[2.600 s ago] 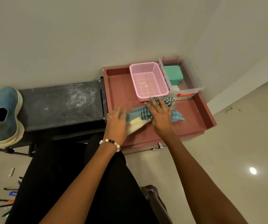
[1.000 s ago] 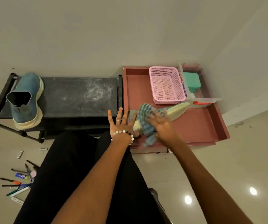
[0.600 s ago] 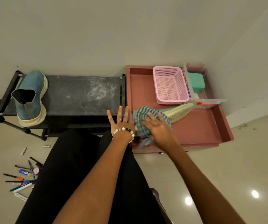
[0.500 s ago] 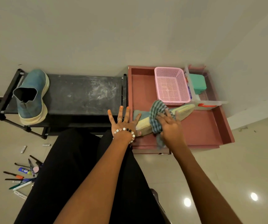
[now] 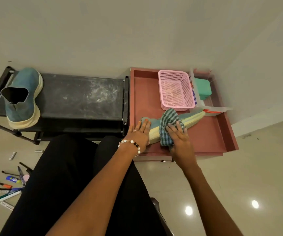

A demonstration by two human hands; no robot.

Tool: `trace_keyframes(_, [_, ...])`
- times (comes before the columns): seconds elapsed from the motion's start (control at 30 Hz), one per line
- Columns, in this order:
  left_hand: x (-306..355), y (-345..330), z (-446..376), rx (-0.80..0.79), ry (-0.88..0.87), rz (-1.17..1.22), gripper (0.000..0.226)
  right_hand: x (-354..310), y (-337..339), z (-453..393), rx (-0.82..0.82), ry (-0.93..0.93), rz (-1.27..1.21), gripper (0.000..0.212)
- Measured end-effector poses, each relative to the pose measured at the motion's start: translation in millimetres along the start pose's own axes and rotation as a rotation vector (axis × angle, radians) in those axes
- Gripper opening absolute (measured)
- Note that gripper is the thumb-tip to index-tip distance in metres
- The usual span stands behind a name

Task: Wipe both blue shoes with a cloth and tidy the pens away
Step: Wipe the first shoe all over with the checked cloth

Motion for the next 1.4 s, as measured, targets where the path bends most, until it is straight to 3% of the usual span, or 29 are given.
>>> trace_keyframes(0.1, [4.6, -4.6, 0.2, 0.003, 0.022, 0.136, 0.081, -16.6, -4.0, -1.2, 0.033, -0.063, 0.034, 0.063])
trace_keyframes(0.23, [-6.3, -13.2, 2.5, 0.001, 0.107, -0.003, 0.082, -61.8, -30.8, -7.8, -0.130, 0.164, 0.164, 0.054])
trace_keyframes(0.27, [-7.7, -13.7, 2.2, -0.003, 0.108, -0.033, 0.083, -62.6, -34.9, -8.6, -0.187, 0.239, 0.199, 0.057])
trace_keyframes(0.33, [-5.9, -11.9, 1.9, 0.008, 0.081, -0.016, 0.080, -43.1, -27.0, -14.2, -0.248, 0.270, 0.232, 0.083])
trace_keyframes(0.47, [-2.0, -3.0, 4.2, 0.089, 0.061, 0.049, 0.077, 7.1, 18.2, -22.9, -0.022, 0.085, 0.218, 0.051])
trace_keyframes(0.57, [-3.1, -4.2, 3.3, 0.104, 0.058, 0.038, 0.078, -4.9, 1.9, -20.0, 0.003, -0.164, 0.176, 0.053])
trace_keyframes(0.6, [-3.5, -4.4, 2.8, 0.108, 0.060, 0.033, 0.078, -19.7, -9.3, -18.5, -0.012, -0.165, 0.145, 0.051])
trace_keyframes(0.7, [-3.1, -1.6, 4.3, 0.102, 0.067, 0.022, 0.078, -57.7, -26.7, -14.3, -0.088, 0.162, 0.169, 0.047])
trace_keyframes(0.77, [-0.8, -0.2, 6.1, 0.089, 0.047, 0.025, 0.077, -36.8, -14.0, -18.5, -0.141, 0.253, 0.231, 0.079])
trace_keyframes(0.83, [1.4, 1.1, 7.3, 0.106, 0.028, 0.009, 0.076, -2.5, 10.1, -26.7, -0.157, 0.192, 0.204, 0.082])
trace_keyframes(0.97, [3.1, 3.0, 8.6, 0.117, 0.026, -0.063, 0.076, 50.7, 58.5, -36.6, -0.030, -0.107, 0.213, 0.065])
trace_keyframes(1.07, [16.6, 14.3, 9.5, 0.182, -0.016, -0.128, 0.072, 54.7, 53.6, -36.3, 0.026, -0.259, 0.177, 0.059])
trace_keyframes(1.2, [49.9, 21.1, 0.3, 0.212, -0.105, -0.072, 0.078, 9.7, -0.1, -24.4, -0.098, -0.031, 0.180, 0.050])
trace_keyframes(1.3, [55.7, 20.8, -6.8, 0.203, -0.081, -0.054, 0.073, 13.5, 4.3, -17.2, -0.130, 0.134, 0.238, 0.048])
trace_keyframes(1.4, [61.5, 21.9, -6.5, 0.230, -0.134, -0.109, 0.070, 43.8, 31.9, -27.4, -0.133, 0.109, 0.350, 0.060])
Point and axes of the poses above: each hand's wrist, its own z-axis away from the middle knuckle, its own y-axis out of the back of the hand, x = y × z, the point moved 8 cm from there along -z, towards the middle knuckle, and after that the axes turned 14 degrees about -z, right-handed, at the moved point
